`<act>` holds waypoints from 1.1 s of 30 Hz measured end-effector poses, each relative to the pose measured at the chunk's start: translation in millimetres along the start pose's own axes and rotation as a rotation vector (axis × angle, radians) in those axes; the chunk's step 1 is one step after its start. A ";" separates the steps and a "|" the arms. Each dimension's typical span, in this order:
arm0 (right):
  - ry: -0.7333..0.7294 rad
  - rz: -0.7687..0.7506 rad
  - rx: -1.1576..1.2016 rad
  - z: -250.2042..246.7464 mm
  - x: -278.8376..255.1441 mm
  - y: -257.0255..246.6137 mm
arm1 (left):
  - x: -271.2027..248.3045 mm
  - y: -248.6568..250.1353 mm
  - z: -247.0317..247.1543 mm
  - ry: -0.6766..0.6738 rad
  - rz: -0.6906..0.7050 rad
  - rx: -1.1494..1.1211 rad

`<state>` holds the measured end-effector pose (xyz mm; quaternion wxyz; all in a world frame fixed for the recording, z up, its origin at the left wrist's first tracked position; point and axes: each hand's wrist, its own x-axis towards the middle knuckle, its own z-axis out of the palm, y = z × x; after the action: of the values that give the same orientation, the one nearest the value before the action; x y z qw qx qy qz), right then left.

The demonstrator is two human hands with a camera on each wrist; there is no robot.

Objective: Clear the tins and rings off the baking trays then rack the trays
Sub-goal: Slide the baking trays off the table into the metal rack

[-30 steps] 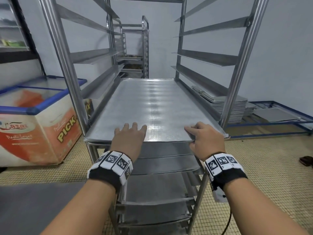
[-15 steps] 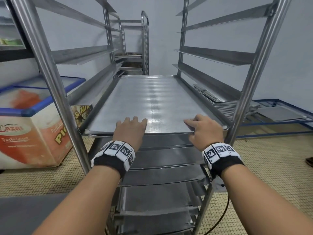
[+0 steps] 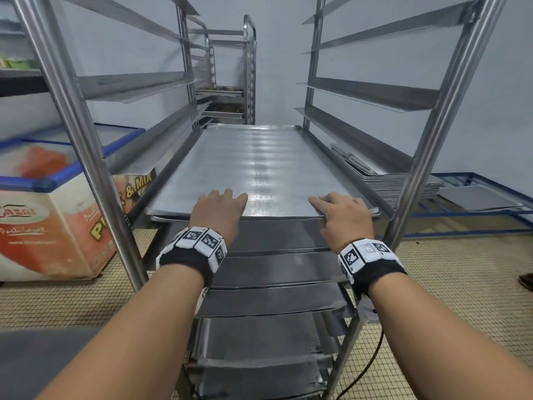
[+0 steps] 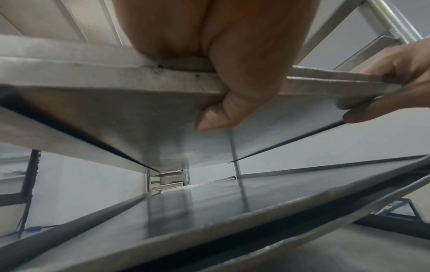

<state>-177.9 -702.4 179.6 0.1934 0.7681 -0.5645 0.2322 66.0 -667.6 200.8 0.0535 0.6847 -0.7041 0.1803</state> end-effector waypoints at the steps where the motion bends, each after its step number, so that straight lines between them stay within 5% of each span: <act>1: -0.004 0.007 0.012 -0.4 -1.6 -0.2 | -1.3 0.1 -0.2 0.005 -0.001 -0.012; 8: -0.230 0.094 0.191 -25.8 -3.1 0.8 | -11.2 -9.7 -14.3 -0.034 0.058 -0.372; 11: -0.018 0.235 0.557 -44.1 -9.6 8.4 | -31.7 -14.1 -20.7 0.024 0.016 -0.748; 14: 0.402 0.379 0.677 -69.5 -10.6 19.0 | -51.5 -31.9 -32.1 0.459 -0.079 -0.648; 17: 0.624 0.550 0.684 -84.7 1.0 41.0 | -62.9 -56.4 -55.3 0.790 -0.431 -0.579; 21: 0.524 0.786 0.543 -92.9 22.4 70.8 | -51.5 -100.7 -79.6 0.812 -0.811 -0.758; 25: 0.522 0.683 0.639 -92.6 39.4 78.4 | -26.7 -130.3 -76.8 0.809 -0.741 -0.835; 33: 0.696 0.727 0.686 -83.1 65.0 86.5 | 6.7 -150.1 -51.7 0.968 -0.727 -0.728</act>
<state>-255.5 -731.3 287.9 0.0163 0.4235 -0.5873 0.6896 204.4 -656.6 278.1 0.6433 0.6579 -0.3433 0.1883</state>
